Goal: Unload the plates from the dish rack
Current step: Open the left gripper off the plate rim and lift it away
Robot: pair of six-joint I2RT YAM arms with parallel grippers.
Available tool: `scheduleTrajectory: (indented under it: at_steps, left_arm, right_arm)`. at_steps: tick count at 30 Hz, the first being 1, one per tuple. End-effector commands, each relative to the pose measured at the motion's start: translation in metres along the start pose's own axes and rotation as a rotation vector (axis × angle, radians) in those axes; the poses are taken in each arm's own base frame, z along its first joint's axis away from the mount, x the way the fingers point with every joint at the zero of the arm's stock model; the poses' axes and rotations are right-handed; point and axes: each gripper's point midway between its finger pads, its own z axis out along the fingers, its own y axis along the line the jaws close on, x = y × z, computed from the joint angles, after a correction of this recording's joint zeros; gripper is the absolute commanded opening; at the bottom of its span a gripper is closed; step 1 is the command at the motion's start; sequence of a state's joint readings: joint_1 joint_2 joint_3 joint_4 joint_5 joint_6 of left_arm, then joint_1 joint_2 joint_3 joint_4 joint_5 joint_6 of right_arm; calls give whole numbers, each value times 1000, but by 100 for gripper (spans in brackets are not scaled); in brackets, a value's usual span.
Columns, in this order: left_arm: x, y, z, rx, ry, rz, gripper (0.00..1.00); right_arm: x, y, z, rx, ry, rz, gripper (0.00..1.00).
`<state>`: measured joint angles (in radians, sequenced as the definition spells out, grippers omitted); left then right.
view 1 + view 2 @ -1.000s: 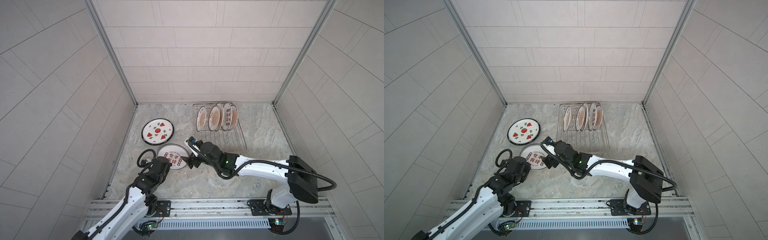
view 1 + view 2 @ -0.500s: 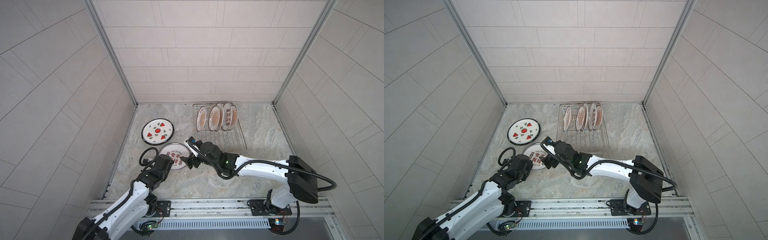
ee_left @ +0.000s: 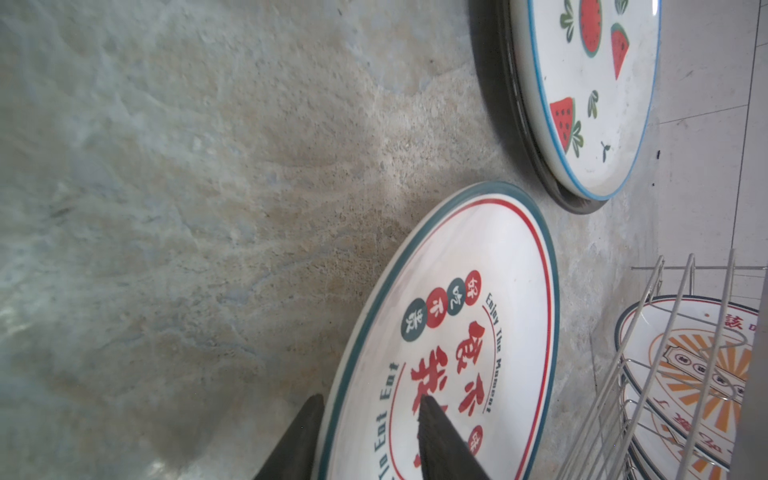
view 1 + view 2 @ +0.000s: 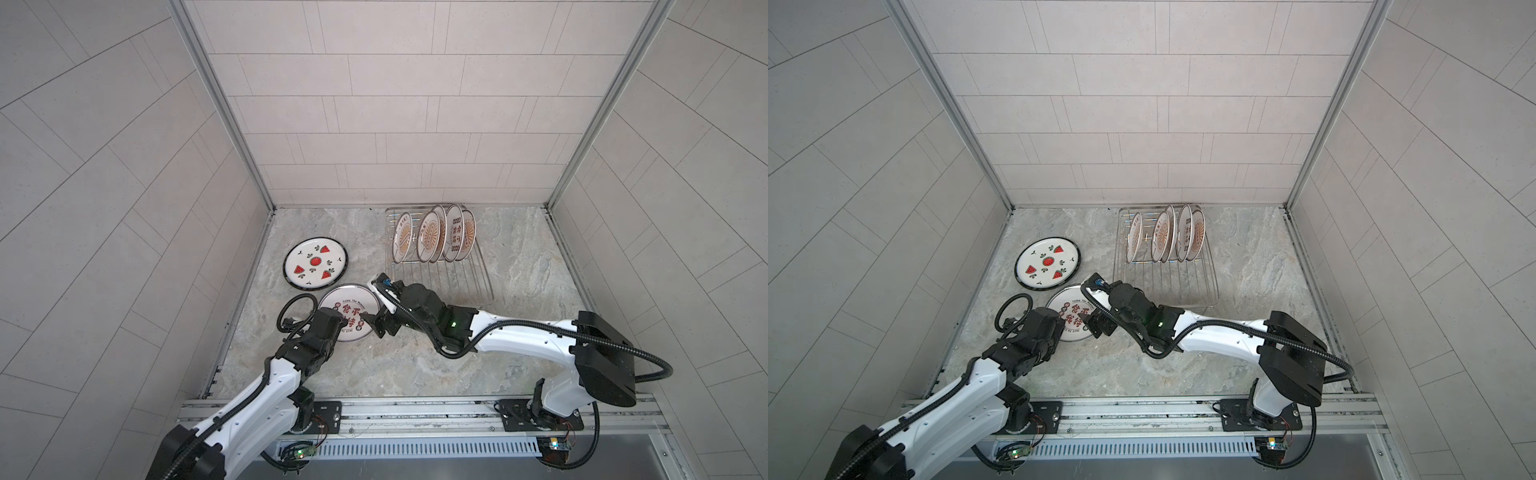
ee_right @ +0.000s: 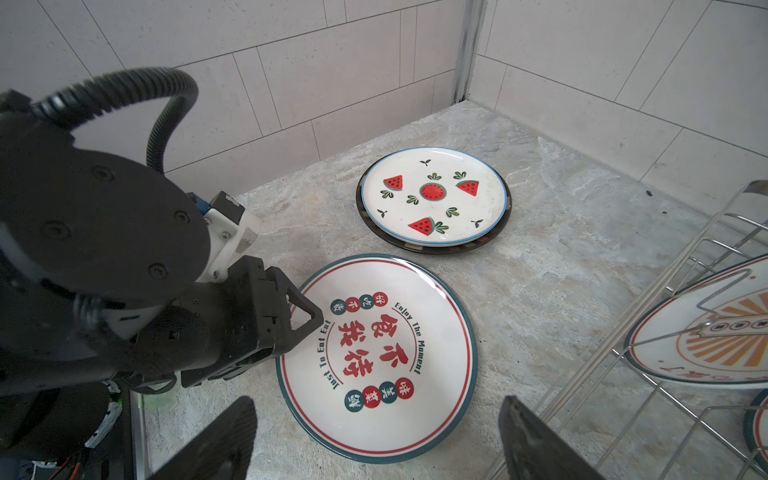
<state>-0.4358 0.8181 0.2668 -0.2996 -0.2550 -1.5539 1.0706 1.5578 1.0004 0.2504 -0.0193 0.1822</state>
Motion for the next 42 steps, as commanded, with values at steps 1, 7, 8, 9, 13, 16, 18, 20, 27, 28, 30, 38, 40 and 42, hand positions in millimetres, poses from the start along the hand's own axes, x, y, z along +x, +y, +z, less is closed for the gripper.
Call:
scheduleTrajectory:
  at_steps: [1, 7, 8, 9, 13, 16, 18, 20, 27, 28, 30, 38, 40, 42]
  left_arm:
    - [-11, 6, 2, -17, -59, -6, 44]
    - [-16, 11, 1, -35, -81, -8, 46]
    - [-17, 12, 2, -36, -84, -9, 46]
    - [-17, 13, 2, -36, -85, -10, 46]
    - [-17, 17, 3, -44, -89, -8, 46]
    - [-22, 18, 2, -50, -113, -8, 48]
    - [-26, 20, -1, -58, -134, -2, 50]
    - [-31, 23, -3, -73, -157, 11, 56]
    - [-47, 24, -19, -9, -226, -1, 72]
    - [-50, 26, -22, -11, -242, 1, 72]
    - [-59, 26, -31, 0, -285, 20, 79]
    - [-40, -50, -38, 416, -223, 177, 87]
    - [-35, -59, -39, 433, -202, 218, 88]
    - [-33, -70, -42, 446, -210, 296, 95]
  right_arm:
    - [0, 0, 1, 6, -13, 2, 92]
    - [-1, -2, 0, 14, -19, 4, 92]
    - [-1, -2, 0, 14, -18, 4, 92]
    - [0, -2, 0, 15, -16, 4, 92]
    - [-1, -2, 0, 16, -19, 4, 92]
    - [-1, -3, 0, 20, -21, 7, 92]
    - [-1, -3, 1, 20, -20, 10, 92]
    - [-2, -3, 0, 23, -21, 11, 92]
    - [-16, -9, -16, 41, -134, 55, 92]
    - [-17, -9, -17, 39, -142, 59, 92]
    - [-20, -10, -20, 42, -157, 65, 92]
    - [-30, -27, -46, 117, -292, 98, 92]
    - [-33, -34, -55, 145, -319, 112, 92]
    - [-34, -39, -63, 167, -337, 117, 92]
